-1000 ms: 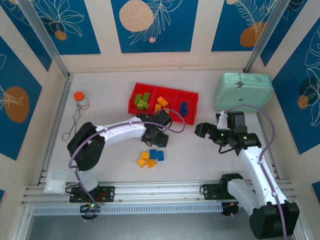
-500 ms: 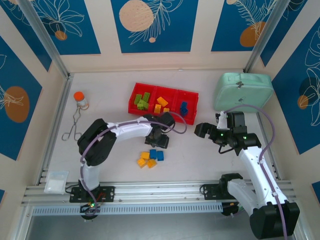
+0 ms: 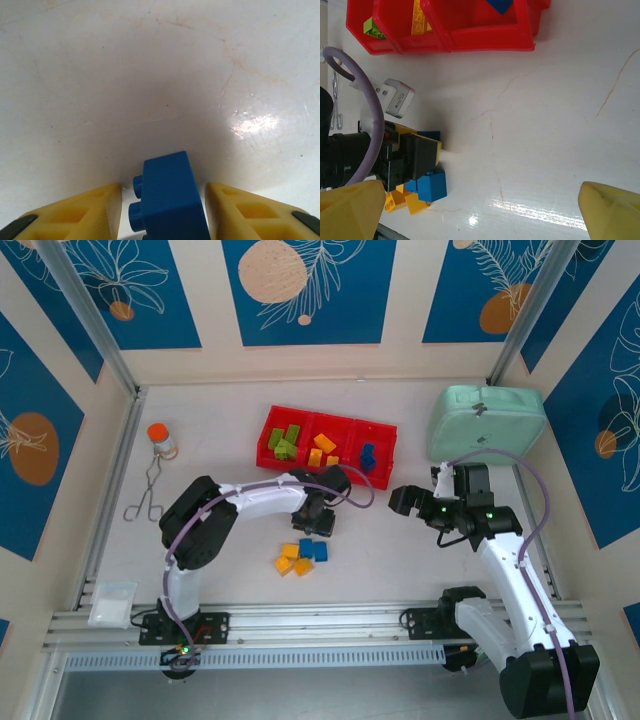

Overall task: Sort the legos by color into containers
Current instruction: Pick up the lego from the center of the table, then place the lego in the container.

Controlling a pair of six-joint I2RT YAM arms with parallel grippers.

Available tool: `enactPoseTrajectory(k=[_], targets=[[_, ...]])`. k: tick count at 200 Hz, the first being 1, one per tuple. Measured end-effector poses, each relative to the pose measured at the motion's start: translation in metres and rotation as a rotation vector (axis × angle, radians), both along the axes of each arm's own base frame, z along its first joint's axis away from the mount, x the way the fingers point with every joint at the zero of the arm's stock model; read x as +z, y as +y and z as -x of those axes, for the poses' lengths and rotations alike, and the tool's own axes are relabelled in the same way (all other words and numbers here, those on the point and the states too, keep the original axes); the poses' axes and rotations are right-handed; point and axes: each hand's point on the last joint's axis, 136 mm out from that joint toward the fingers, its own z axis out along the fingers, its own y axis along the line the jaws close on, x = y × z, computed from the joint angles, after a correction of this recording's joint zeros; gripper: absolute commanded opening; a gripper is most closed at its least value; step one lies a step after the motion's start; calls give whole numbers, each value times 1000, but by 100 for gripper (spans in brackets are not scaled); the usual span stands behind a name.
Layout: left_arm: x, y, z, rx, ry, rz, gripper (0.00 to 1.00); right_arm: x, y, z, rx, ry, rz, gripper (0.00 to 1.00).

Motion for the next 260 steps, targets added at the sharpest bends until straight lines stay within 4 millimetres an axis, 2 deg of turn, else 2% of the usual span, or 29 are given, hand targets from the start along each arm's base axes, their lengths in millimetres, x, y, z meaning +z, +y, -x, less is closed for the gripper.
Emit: enactPoseTrajectory(k=[69, 100, 120, 147, 184, 199, 212, 222, 235, 260], targets=[[3, -2, -2, -14, -7, 5, 29, 0, 0, 0, 0, 0, 0, 99], [12, -9, -8, -33, -28, 20, 26, 0, 0, 0, 0, 0, 0, 99], [24, -15, -16, -43, -55, 29, 25, 0, 0, 0, 1, 0, 0, 99], [61, -30, -40, -69, -137, 68, 24, 0, 1, 0, 5, 0, -3, 99], [148, -69, -91, -110, -316, 223, 24, 1, 4, 2, 19, -2, -3, 99], [177, -83, -115, -120, -380, 280, 30, 1, 5, 3, 23, -3, -3, 99], [193, -96, -134, -130, -426, 316, 33, 2, 6, 3, 25, -13, -2, 99], [196, -104, -144, -139, -448, 331, 34, 4, 6, 4, 26, -22, -1, 99], [191, -113, -156, -145, -460, 335, 34, 7, 6, 5, 29, -36, -1, 99], [156, -127, -174, -143, -442, 329, 32, 9, 7, 6, 32, -47, 1, 99]])
